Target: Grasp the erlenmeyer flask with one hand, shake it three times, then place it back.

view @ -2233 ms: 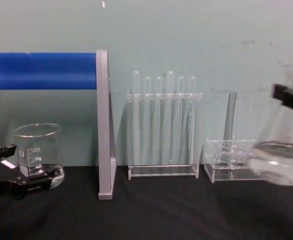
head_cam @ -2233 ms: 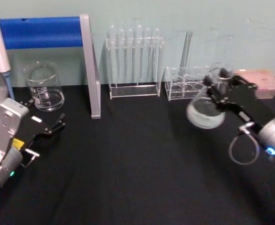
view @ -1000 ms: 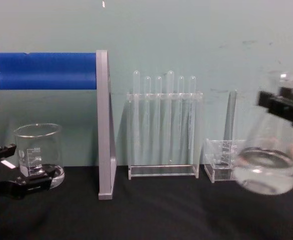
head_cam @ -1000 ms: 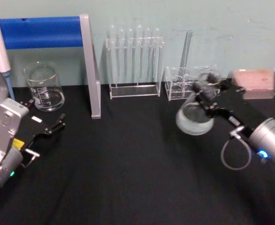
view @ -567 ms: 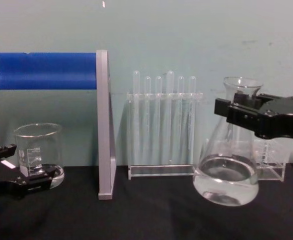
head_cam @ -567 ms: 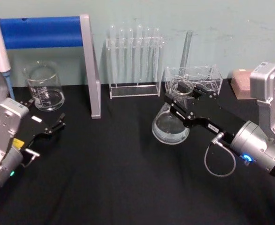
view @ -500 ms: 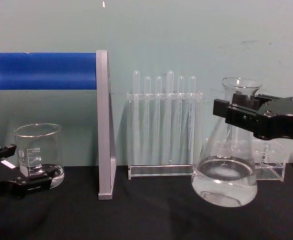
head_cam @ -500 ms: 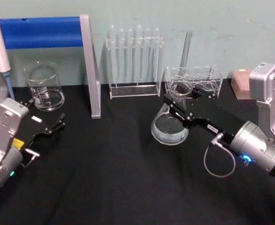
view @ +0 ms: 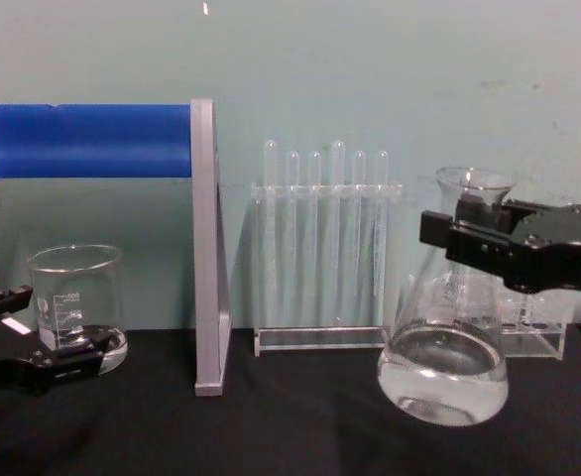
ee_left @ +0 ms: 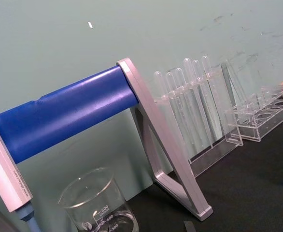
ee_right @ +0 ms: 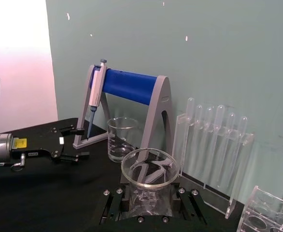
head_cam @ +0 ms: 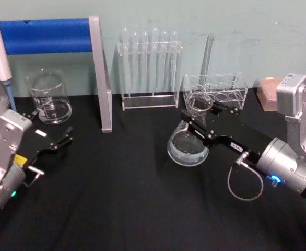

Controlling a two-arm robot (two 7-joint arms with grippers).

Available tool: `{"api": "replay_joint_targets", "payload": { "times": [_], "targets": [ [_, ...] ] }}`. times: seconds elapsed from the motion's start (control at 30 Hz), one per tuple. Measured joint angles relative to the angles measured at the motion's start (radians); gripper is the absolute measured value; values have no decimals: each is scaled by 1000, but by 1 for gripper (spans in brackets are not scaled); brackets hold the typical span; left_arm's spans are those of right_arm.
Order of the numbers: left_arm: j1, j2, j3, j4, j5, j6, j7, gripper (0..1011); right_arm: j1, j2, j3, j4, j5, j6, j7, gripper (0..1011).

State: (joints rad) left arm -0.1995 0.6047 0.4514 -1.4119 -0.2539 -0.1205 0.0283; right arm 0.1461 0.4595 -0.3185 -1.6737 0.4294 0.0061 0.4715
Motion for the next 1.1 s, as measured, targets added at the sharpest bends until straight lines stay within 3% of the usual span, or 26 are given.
{"api": "replay_joint_targets", "payload": {
  "times": [0.6, 1.1],
  "targets": [
    [0, 0, 0, 0, 0, 0, 0, 1001, 47, 38, -58, 83, 25, -63, 80, 450],
    [0, 0, 0, 0, 0, 0, 0, 1001, 102, 31, -103, 190, 73, -96, 162, 450]
  ]
}}
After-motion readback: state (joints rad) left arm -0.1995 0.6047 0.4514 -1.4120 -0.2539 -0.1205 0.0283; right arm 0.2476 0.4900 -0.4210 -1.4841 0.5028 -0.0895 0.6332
